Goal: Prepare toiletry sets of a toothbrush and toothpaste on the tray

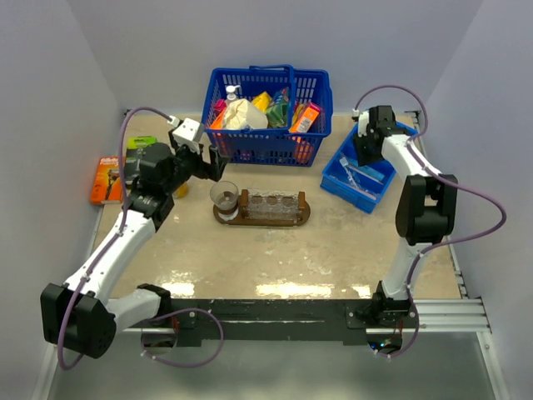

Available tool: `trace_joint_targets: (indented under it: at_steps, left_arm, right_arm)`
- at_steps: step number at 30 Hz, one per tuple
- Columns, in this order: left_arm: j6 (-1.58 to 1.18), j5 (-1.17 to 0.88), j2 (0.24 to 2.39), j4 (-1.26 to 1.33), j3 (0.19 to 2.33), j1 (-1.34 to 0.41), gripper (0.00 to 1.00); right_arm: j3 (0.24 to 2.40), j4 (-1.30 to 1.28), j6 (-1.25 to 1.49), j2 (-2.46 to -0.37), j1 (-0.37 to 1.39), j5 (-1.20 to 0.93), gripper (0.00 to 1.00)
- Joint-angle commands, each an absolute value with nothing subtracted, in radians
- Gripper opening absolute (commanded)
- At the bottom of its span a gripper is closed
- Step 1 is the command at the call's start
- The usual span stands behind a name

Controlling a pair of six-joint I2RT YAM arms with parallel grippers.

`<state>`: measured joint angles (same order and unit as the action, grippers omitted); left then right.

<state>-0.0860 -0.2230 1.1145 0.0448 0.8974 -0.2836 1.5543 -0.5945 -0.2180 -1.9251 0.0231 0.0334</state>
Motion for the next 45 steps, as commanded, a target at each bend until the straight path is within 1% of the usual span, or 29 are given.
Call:
trace_joint_targets:
  at_steps: [1, 6, 12, 15, 18, 22, 27, 36, 43, 45]
  left_arm:
    - [-0.126, -0.264, 1.141, 0.182, 0.943, -0.287, 0.91]
    - [-0.147, -0.256, 1.209, 0.317, 0.925, -0.285, 0.92]
    - [-0.080, -0.249, 1.279, 0.371, 0.890, -0.287, 0.94]
    - [-0.063, -0.262, 1.310, 0.341, 0.900, -0.287, 0.94]
    - [-0.064, -0.268, 1.319, 0.290, 0.931, -0.287, 0.94]
    - [-0.054, -0.226, 1.316, 0.227, 0.965, -0.287, 0.94]
    - [-0.034, -0.199, 1.321, 0.152, 1.011, -0.287, 0.95]
    - [-0.049, -0.164, 1.304, 0.117, 1.003, -0.287, 0.95]
    - [-0.061, -0.164, 1.301, 0.118, 0.986, -0.287, 0.95]
    - [-0.063, -0.166, 1.301, 0.117, 0.983, -0.287, 0.95]
  right_arm:
    - [1.614, -0.626, -0.239, -1.957, 0.020, 0.025, 0.38]
    - [1.583, -0.601, -0.253, -1.980, 0.018, 0.040, 0.39]
    - [1.460, -0.483, -0.227, -1.933, 0.015, 0.063, 0.38]
    - [1.431, -0.465, -0.235, -1.942, 0.015, 0.103, 0.41]
    - [1.480, -0.512, -0.252, -1.982, 0.015, 0.094, 0.43]
    - [1.506, -0.508, -0.256, -1.988, 0.015, 0.072, 0.45]
    - [1.539, -0.515, -0.273, -1.991, 0.025, 0.075, 0.46]
    - [1.560, -0.525, -0.304, -2.071, 0.035, 0.078, 0.45]
    - [1.491, -0.425, -0.302, -2.071, 0.041, 0.153, 0.43]
    - [1.476, -0.407, -0.307, -2.074, 0.044, 0.198, 0.40]
